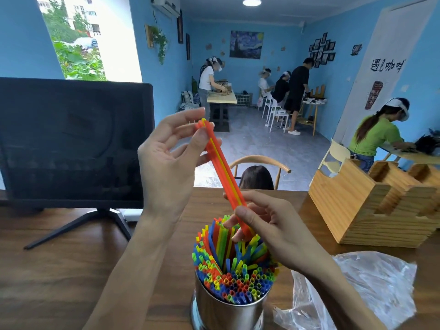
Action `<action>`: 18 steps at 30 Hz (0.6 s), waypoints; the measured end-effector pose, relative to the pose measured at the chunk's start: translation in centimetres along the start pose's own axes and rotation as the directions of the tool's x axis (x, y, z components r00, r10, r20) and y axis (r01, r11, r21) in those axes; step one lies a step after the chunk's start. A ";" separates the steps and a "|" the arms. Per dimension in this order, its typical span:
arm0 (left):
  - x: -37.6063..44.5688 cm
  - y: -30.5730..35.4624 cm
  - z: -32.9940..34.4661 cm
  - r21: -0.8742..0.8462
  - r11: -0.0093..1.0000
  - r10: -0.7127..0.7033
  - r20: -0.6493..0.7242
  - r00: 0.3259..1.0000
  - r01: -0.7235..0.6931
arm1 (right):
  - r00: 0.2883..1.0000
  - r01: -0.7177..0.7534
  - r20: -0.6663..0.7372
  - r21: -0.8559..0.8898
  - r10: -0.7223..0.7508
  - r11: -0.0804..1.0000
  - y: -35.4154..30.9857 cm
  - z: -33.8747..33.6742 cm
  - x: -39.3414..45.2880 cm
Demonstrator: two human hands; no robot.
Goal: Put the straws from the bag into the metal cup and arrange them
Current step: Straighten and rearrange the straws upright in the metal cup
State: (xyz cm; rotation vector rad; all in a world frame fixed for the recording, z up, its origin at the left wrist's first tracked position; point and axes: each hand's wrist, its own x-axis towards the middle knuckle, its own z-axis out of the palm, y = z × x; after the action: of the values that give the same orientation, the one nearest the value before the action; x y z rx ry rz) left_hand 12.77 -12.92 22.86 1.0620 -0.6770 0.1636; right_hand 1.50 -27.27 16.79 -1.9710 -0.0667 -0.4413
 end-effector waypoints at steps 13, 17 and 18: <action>-0.1 -0.6 -1.2 0.069 0.996 -0.054 -0.073 0.996 0.059 | 0.993 -0.107 -0.045 0.026 0.108 0.994 -0.4 -4.2 0.6; -0.7 -1.6 -2.3 0.026 0.985 -0.168 -0.049 0.985 0.169 | 0.964 -0.066 -0.232 0.264 0.130 0.962 -1.5 -5.6 0.6; -1.0 -2.0 -2.6 0.033 0.981 -0.191 -0.019 0.981 0.192 | 0.953 -0.070 -0.258 0.312 0.156 0.948 -1.8 -5.9 0.7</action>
State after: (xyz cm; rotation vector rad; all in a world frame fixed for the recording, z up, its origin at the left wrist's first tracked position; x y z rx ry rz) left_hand 14.00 -11.55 20.00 1.1519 -0.5558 0.0174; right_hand 0.11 -31.89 20.74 -1.5894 0.1530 -0.5938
